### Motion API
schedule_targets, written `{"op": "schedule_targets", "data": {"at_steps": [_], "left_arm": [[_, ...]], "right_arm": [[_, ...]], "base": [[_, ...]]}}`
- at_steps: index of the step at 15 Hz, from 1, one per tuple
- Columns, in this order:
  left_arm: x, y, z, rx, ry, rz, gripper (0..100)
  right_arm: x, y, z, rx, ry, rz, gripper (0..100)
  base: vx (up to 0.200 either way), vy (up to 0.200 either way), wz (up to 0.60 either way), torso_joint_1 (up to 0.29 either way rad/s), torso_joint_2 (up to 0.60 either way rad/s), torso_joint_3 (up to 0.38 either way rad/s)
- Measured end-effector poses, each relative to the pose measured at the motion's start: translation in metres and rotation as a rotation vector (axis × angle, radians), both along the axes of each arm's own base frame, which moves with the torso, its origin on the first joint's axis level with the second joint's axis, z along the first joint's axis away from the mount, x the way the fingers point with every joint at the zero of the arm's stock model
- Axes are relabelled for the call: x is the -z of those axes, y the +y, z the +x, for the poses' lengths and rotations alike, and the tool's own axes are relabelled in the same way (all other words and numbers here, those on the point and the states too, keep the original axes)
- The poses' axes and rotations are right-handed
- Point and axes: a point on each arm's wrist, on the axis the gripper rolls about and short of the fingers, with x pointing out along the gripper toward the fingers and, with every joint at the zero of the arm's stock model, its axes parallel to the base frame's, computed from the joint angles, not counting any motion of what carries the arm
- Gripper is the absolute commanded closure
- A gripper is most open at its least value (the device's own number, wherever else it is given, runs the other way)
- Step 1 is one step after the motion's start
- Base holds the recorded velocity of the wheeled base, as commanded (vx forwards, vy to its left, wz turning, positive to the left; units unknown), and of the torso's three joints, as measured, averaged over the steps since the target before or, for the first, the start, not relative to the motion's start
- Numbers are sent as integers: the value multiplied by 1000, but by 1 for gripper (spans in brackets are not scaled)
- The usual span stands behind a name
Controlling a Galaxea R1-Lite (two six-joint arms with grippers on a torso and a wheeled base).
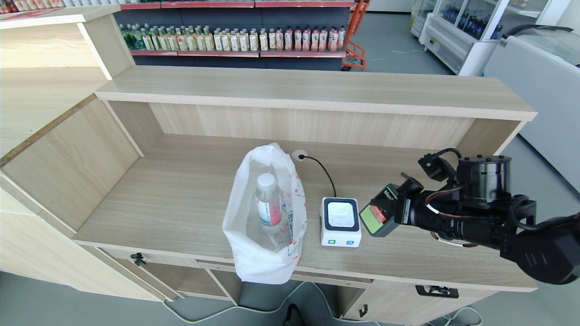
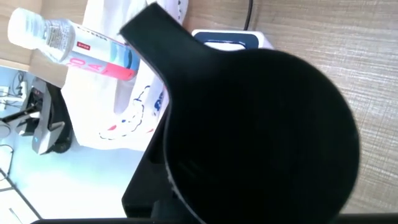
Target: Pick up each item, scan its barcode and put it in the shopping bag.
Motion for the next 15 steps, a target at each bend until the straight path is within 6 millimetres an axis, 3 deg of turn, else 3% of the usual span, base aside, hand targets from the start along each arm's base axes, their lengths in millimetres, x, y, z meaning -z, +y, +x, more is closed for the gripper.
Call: {"op": "schedule_targets", "data": {"at_steps": [15], "left_arm": [[0,0,0,0,0,-1,100]], "right_arm": [[15,14,26,-9,-19,28,100]], "base": [[0,0,0,0,0,0]]}}
